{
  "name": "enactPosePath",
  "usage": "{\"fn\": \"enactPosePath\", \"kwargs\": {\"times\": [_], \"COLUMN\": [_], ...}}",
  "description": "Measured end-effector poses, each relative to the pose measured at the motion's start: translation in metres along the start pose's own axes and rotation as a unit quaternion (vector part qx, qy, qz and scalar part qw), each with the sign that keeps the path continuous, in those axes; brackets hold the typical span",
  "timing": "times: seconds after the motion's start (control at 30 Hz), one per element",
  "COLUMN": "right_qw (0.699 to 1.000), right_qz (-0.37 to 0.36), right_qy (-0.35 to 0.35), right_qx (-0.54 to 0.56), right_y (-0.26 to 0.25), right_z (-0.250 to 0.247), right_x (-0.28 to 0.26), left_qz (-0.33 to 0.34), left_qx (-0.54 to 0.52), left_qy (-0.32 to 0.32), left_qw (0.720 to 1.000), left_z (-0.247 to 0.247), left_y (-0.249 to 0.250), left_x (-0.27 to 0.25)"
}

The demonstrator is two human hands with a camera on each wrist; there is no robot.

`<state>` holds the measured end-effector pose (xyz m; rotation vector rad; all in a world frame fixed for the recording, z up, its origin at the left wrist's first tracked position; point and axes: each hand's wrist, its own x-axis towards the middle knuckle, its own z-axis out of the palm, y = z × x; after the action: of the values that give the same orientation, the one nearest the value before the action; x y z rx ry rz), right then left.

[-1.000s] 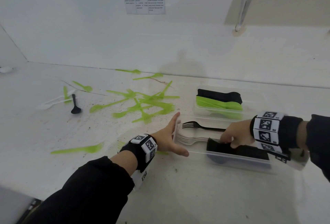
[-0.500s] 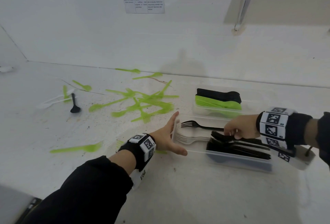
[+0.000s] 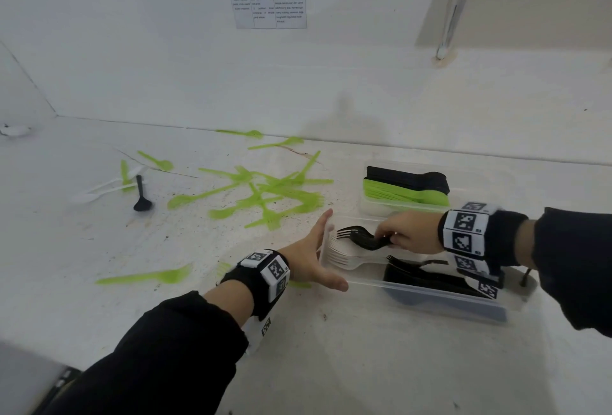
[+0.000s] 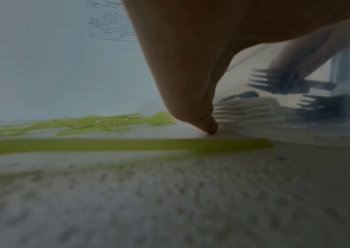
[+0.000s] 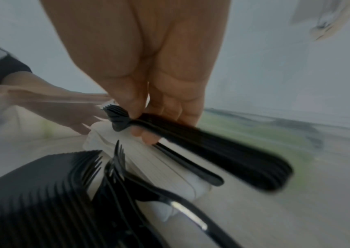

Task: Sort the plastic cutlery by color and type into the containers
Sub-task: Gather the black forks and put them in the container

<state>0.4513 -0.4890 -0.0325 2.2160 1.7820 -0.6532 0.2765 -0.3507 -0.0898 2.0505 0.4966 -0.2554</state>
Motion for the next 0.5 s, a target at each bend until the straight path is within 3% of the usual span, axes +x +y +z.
{"fn": "enactPosePath", "kwargs": {"times": [0.27, 0.5], "right_qw": [0.998, 0.993], "right_qz": [-0.035, 0.000], "right_qy": [0.044, 0.074], "right_qx": [-0.029, -0.088], "right_y": [-0.003, -0.012], "right_z": [0.006, 0.004], "right_x": [0.010, 0.011], "left_qz": [0.004, 0.003], "left_qx": [-0.001, -0.007], "left_qy": [-0.007, -0.010], "left_qw": [1.000, 1.000], "left_z": [-0.001, -0.001], "left_y": [0.003, 0.004], "left_x": [-0.002, -0.003]}}
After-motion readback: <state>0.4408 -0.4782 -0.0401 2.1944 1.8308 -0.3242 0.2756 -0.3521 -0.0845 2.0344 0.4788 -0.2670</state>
